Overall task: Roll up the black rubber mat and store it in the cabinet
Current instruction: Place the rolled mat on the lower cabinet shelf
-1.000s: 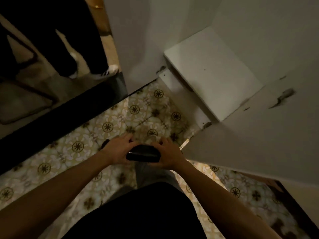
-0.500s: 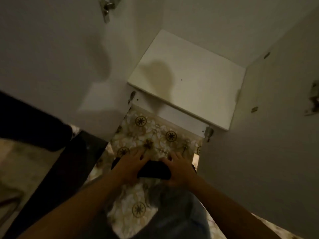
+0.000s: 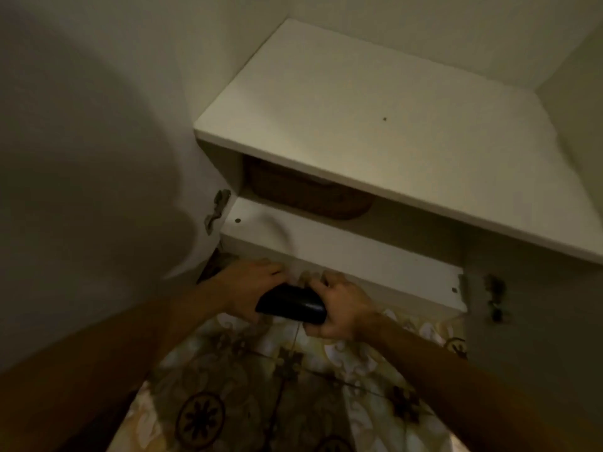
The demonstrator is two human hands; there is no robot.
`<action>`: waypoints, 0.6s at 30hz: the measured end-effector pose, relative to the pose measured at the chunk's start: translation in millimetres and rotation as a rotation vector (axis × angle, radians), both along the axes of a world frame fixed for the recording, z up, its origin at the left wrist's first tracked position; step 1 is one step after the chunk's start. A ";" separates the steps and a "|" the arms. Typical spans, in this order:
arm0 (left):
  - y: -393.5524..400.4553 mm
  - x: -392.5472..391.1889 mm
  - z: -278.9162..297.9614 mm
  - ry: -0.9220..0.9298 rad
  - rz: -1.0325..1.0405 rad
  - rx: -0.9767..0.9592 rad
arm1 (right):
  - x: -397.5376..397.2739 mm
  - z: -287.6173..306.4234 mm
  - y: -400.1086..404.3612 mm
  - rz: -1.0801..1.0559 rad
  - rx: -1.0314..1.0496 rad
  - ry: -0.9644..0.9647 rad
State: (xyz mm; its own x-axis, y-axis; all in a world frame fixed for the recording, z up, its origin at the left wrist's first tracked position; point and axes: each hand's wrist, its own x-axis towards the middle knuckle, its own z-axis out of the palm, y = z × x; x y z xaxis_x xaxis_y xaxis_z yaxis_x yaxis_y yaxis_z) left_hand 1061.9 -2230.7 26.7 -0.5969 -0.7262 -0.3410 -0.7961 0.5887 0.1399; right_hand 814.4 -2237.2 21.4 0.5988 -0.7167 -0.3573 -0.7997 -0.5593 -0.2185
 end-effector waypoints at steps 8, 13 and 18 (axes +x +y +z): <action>-81.0 24.1 -57.8 0.129 -0.008 -0.233 | 20.9 -38.9 -93.4 0.044 -0.168 0.001; -107.0 33.0 -67.4 0.099 0.020 -0.220 | 38.7 -56.7 -113.3 0.002 -0.174 0.011; -122.6 45.2 -62.0 0.030 0.074 -0.183 | 51.9 -61.8 -125.5 -0.049 -0.142 -0.062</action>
